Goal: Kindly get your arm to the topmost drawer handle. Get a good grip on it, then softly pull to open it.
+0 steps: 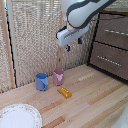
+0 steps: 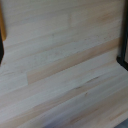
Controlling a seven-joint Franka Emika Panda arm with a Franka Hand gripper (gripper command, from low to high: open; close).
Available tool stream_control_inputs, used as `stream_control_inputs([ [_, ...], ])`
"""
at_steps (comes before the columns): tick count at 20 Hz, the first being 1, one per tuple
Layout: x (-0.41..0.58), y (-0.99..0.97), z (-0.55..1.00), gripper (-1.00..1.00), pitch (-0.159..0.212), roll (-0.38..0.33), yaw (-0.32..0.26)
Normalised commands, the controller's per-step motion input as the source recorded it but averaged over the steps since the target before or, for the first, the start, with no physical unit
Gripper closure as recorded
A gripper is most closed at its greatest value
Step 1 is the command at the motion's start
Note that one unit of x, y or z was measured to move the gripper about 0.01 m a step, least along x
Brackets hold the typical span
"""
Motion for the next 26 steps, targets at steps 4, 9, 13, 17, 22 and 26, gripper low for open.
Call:
stream_control_inputs([
  [4,0.0,-0.17,0.07,-1.0,-0.1,-0.321,0.141],
  [9,0.0,-0.16,0.11,-1.0,-0.05,-0.323,0.124],
  [13,-0.042,-0.16,0.14,-1.0,0.0,-0.329,0.11],
  [17,-0.121,-0.17,0.12,-1.0,0.0,-0.331,0.127],
  [22,-0.095,-0.19,0.06,-1.0,0.0,-0.348,0.115],
  [26,-0.089,-0.24,0.0,-1.0,0.0,-0.371,0.105],
])
